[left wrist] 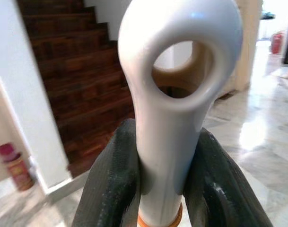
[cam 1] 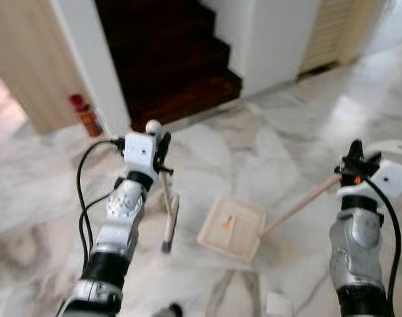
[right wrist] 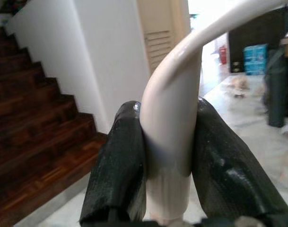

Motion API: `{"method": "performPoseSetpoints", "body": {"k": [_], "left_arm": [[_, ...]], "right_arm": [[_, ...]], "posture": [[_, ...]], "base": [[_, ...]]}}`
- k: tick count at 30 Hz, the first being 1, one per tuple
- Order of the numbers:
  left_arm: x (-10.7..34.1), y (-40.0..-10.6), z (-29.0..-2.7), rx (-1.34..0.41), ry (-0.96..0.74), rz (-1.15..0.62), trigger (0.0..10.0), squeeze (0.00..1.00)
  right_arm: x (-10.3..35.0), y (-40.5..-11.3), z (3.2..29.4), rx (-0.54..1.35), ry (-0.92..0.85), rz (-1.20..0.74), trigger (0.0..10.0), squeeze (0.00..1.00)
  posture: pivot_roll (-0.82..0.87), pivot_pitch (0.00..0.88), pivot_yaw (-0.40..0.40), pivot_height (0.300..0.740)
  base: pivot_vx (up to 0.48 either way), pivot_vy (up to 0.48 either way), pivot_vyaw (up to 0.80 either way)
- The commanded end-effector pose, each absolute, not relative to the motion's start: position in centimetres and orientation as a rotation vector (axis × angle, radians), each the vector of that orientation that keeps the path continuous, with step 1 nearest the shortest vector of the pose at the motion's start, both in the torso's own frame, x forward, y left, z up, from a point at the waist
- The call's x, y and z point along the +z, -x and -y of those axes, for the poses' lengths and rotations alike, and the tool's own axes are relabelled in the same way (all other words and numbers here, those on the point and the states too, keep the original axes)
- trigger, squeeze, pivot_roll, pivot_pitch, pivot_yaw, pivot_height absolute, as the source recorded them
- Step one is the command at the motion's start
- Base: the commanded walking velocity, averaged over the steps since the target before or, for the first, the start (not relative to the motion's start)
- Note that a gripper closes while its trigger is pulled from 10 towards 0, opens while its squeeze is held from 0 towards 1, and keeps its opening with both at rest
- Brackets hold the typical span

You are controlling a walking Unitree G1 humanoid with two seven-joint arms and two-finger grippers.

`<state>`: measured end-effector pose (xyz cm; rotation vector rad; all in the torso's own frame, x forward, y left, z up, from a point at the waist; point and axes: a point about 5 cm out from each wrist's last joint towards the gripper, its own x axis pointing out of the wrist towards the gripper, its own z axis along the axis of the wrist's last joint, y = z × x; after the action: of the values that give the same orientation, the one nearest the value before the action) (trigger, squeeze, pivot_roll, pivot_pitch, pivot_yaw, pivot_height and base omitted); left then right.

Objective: Sweep floor

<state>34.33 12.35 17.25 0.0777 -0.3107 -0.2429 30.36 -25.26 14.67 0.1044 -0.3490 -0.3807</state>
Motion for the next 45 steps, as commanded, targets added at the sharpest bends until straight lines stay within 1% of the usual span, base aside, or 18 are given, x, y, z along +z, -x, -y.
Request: {"method": "performPoseSetpoints", "body": {"k": [1, 19, 23, 39, 45], "left_arm": [[18.44, -34.2, -12.76, -0.231, -0.08, 0.363, 10.0, 0.0], [18.78, -34.0, -12.68, -0.227, -0.074, 0.371, 10.0, 0.0], [18.74, -33.95, -12.72, -0.229, -0.074, 0.368, 10.0, 0.0], [18.32, -33.66, -12.48, -0.234, -0.079, 0.35, 10.0, 0.0], [18.38, -33.7, -12.52, -0.231, -0.079, 0.35, 10.0, 0.0]], "right_arm": [[16.07, -30.59, 25.05, -0.37, -0.106, 0.406, 10.0, 0.0], [16.0, -30.63, 25.08, -0.375, -0.149, 0.405, 10.0, 0.0], [15.97, -30.58, 24.91, -0.374, -0.128, 0.402, 10.0, 0.0], [16.03, -30.61, 24.81, -0.361, -0.125, 0.407, 10.0, 0.0], [16.02, -30.72, 24.78, -0.362, -0.145, 0.407, 10.0, 0.0]], "posture": [[0.06, 0.105, -0.032, 0.74], [0.07, 0.104, -0.024, 0.74], [0.07, 0.098, -0.019, 0.74], [0.08, 0.074, -0.019, 0.74], [0.08, 0.074, -0.02, 0.74]], "base": [[0.0, 0.0, 0.0], [0.0, 0.0, 0.0], [0.0, 0.0, 0.0], [0.0, 0.0, 0.79], [0.0, 0.0, 0.0]]}}
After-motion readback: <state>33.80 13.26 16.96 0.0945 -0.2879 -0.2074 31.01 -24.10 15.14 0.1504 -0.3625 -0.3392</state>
